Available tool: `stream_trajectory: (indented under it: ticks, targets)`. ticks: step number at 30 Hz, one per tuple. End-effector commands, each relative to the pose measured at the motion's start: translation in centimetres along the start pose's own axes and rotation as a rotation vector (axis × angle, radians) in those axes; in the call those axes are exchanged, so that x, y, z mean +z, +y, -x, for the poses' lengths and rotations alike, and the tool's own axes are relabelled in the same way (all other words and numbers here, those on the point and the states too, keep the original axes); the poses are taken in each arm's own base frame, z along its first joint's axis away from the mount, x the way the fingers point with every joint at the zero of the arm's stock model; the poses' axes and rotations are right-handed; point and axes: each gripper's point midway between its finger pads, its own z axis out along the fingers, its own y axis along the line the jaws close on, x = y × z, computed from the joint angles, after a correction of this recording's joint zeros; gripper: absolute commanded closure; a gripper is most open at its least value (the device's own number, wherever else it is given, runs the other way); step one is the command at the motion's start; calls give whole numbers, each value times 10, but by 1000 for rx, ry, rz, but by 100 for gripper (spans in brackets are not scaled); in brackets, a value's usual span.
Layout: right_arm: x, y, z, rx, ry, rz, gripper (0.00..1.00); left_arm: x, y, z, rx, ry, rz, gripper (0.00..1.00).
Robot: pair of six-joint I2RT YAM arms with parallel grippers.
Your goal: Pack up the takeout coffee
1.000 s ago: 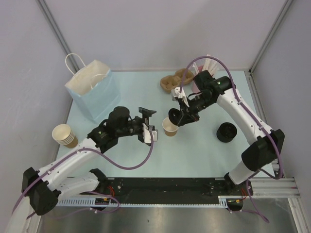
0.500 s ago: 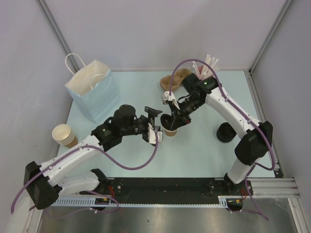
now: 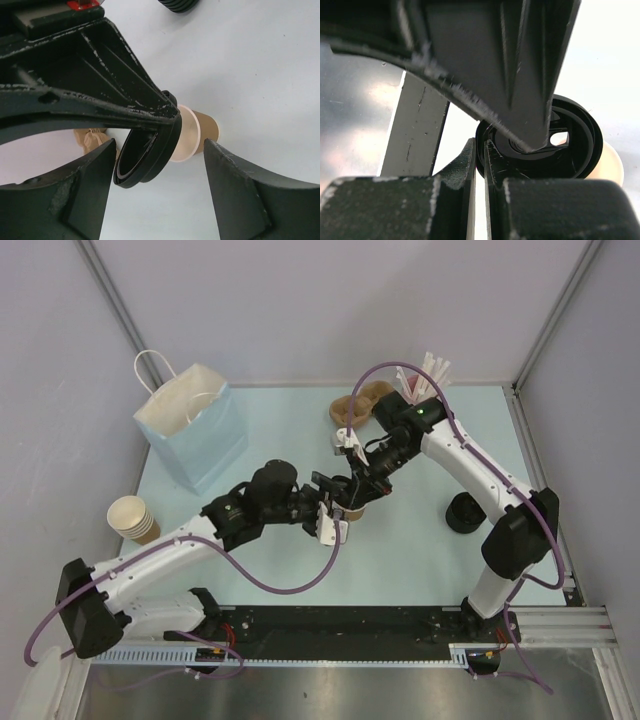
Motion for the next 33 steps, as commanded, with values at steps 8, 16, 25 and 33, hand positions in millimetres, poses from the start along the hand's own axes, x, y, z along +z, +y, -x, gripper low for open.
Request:
stream_trajectory:
  ticks: [8,16,25,33]
  targets:
    - [-5,32,0,120,22,81,100,6,12,10,69,31,41,61]
    - [-7,32,1,113,22,75,100,9,14,4,57,63,70,76]
    - [-35,27,12,57,14,-34,53,11,16,1,-17,65,115,83]
    - [-84,23,29,-73,-10,-263,30,2,28,12,-207,-33,141,88]
